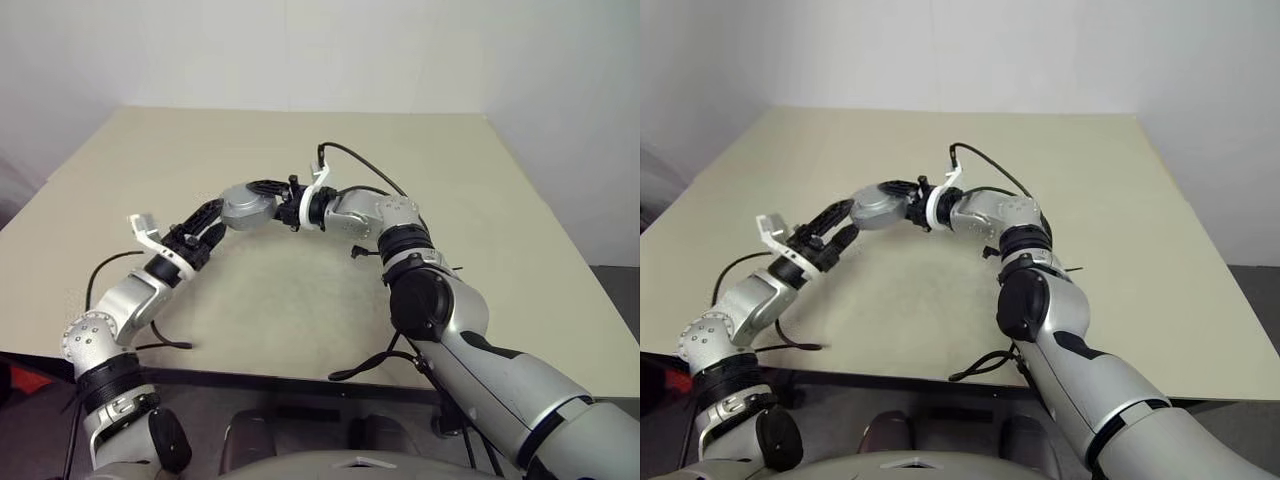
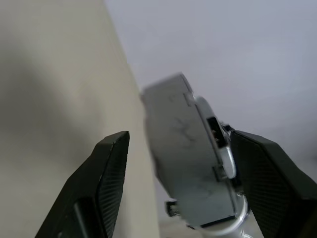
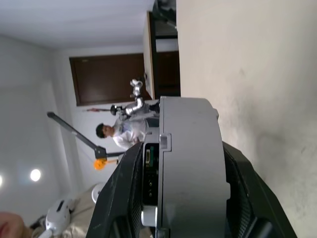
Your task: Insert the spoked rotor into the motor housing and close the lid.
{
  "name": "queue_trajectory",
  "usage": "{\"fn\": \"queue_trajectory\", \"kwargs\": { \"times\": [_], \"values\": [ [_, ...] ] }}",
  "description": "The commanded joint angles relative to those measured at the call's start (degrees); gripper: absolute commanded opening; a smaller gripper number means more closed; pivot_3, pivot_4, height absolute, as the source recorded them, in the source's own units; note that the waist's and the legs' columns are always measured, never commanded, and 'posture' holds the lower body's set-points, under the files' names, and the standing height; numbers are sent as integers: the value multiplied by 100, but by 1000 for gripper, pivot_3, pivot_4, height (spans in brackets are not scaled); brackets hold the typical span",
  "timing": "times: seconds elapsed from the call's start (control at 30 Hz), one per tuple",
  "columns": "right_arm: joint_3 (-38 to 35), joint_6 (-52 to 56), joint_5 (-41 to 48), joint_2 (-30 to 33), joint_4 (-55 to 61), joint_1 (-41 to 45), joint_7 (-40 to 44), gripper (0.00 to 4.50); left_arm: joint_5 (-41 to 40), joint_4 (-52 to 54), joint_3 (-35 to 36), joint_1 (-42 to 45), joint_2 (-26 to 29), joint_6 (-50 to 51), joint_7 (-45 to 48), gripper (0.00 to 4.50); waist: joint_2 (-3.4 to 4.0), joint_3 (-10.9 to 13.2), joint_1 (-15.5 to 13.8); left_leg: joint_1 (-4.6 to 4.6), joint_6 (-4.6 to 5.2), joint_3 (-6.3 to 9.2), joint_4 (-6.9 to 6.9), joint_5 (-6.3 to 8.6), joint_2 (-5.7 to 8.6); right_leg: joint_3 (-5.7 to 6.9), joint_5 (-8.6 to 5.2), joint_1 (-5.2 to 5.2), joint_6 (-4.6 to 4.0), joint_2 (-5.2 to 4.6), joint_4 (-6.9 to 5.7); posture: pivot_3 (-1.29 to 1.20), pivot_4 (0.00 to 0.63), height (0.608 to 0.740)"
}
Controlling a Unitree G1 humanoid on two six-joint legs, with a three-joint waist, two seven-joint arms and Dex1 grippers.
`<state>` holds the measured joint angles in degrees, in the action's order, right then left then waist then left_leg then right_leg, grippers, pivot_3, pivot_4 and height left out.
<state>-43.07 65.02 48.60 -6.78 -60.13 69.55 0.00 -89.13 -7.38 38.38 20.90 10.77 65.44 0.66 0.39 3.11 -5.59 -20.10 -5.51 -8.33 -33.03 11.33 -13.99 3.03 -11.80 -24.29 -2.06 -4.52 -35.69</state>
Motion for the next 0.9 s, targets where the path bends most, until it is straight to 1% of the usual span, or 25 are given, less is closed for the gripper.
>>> {"fn": "queue_trajectory", "kwargs": {
  "times": [0.03,0.17,0.33,0.53,0.63,0.67,0.7,0.9],
  "values": [
    [-2,149,322,-40,377,184,101,2087,-543,60,-281,48,15,26,-63,3445,0,0,5,0,0,0,0,0,0,0,0,0,0,0,0,0,0,740],
    [47,160,315,-32,445,138,96,2087,-722,23,-448,5,69,-188,-138,3445,0,0,3,-1,-1,0,0,0,0,0,1,0,2,0,-1,0,0,740],
    [90,134,297,-17,494,106,88,2087,-531,30,-555,47,147,-562,-69,3445,-1,0,2,0,-1,0,0,-1,0,-1,3,0,5,0,0,0,0,740],
    [130,120,290,-12,532,81,89,2087,-558,43,-624,22,241,-796,24,3445,-1,-1,2,0,-1,0,0,-1,0,-1,4,0,8,0,0,0,0,740],
    [163,100,277,-18,548,75,95,2087,-501,59,-725,29,236,-882,32,2858,-1,-1,2,-1,-2,0,-3,-1,0,-1,6,0,9,0,0,0,0,740],
    [175,89,267,-18,553,72,93,2087,-499,58,-748,27,243,-899,31,2565,-2,-1,2,-1,-2,0,-3,-1,0,-1,6,0,10,0,0,0,0,740],
    [184,82,260,-19,557,69,93,2087,-506,56,-767,23,252,-914,33,2414,-2,-1,1,-1,-2,0,-5,-1,0,-2,7,0,11,0,0,0,0,740],
    [328,24,192,-16,653,29,158,2087,-636,7,-822,6,298,-948,-14,2411,-3,-1,2,0,-2,0,-6,-1,0,-3,7,1,12,0,-1,0,0,740]
  ]
}}
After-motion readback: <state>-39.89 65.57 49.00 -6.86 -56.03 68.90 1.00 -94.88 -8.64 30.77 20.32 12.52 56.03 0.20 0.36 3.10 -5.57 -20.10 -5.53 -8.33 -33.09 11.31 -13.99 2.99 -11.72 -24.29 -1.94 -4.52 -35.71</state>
